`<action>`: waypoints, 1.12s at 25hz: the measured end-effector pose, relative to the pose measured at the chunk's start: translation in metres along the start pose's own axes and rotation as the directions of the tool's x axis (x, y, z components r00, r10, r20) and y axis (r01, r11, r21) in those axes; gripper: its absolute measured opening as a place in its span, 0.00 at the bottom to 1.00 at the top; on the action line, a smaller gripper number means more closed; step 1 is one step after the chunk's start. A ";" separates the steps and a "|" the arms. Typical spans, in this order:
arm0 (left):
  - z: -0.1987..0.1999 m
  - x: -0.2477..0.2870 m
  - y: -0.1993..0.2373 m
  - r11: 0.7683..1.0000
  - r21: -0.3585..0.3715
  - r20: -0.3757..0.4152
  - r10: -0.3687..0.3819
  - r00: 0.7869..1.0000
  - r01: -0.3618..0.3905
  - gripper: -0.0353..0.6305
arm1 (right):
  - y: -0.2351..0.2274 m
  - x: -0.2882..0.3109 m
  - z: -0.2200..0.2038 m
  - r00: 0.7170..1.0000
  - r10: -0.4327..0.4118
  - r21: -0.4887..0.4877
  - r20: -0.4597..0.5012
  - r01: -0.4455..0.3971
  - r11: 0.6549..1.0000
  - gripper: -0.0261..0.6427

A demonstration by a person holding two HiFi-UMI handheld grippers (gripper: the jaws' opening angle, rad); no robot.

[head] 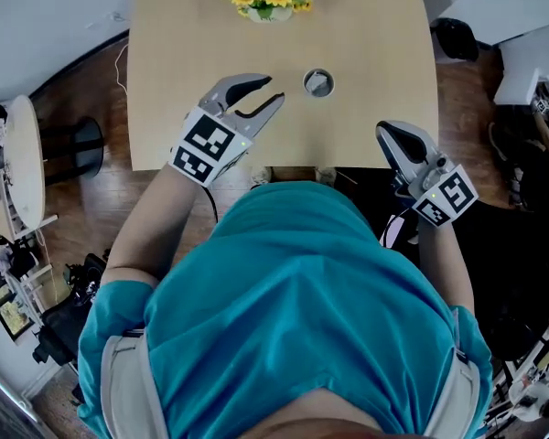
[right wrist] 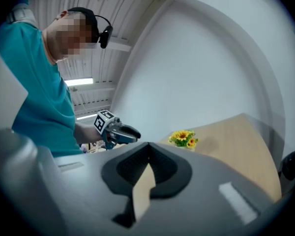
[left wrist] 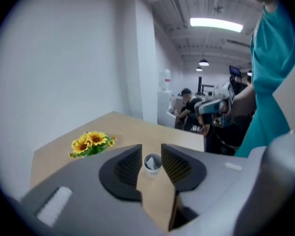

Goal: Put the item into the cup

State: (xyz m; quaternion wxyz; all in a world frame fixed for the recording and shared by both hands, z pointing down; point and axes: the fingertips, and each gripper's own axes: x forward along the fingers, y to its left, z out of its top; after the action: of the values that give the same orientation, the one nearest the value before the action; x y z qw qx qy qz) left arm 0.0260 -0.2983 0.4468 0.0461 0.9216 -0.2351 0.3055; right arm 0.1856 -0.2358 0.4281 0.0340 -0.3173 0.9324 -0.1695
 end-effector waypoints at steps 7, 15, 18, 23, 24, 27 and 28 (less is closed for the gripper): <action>-0.011 -0.144 -0.026 0.965 -0.260 0.386 0.084 0.919 0.021 0.06 | 0.075 0.022 0.009 0.999 0.045 -0.069 0.022 -0.043 0.997 0.04; -0.071 -0.313 -0.092 0.973 -0.223 0.532 0.076 0.843 0.053 0.06 | 0.229 0.034 0.021 0.998 0.020 -0.118 0.063 -0.012 0.993 0.04; -0.097 -0.359 -0.125 0.970 -0.231 0.541 0.069 0.838 0.070 0.06 | 0.288 0.027 0.018 0.998 0.011 -0.123 0.067 -0.003 0.992 0.04; -0.112 -0.375 -0.151 0.971 -0.229 0.560 0.070 0.825 0.073 0.06 | 0.317 0.009 0.019 0.996 0.013 -0.156 0.088 0.000 0.988 0.04; -0.110 -0.374 -0.158 0.970 -0.232 0.561 0.078 0.824 0.066 0.06 | 0.320 -0.001 0.019 0.995 0.015 -0.155 0.097 0.001 0.988 0.04; -0.099 -0.372 -0.190 0.973 -0.228 0.567 0.103 0.817 0.035 0.06 | 0.335 -0.042 0.014 0.994 0.035 -0.177 0.101 -0.017 0.984 0.04; -0.094 -0.368 -0.204 0.974 -0.226 0.568 0.112 0.815 0.024 0.06 | 0.339 -0.058 0.010 0.994 0.044 -0.193 0.095 -0.025 0.981 0.04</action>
State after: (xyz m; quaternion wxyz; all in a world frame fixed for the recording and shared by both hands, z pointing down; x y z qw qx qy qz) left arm -0.1897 0.0529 0.3195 0.0683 0.9538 -0.2921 -0.0154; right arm 0.0372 0.0471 0.3014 0.0523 -0.3108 0.9470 -0.0625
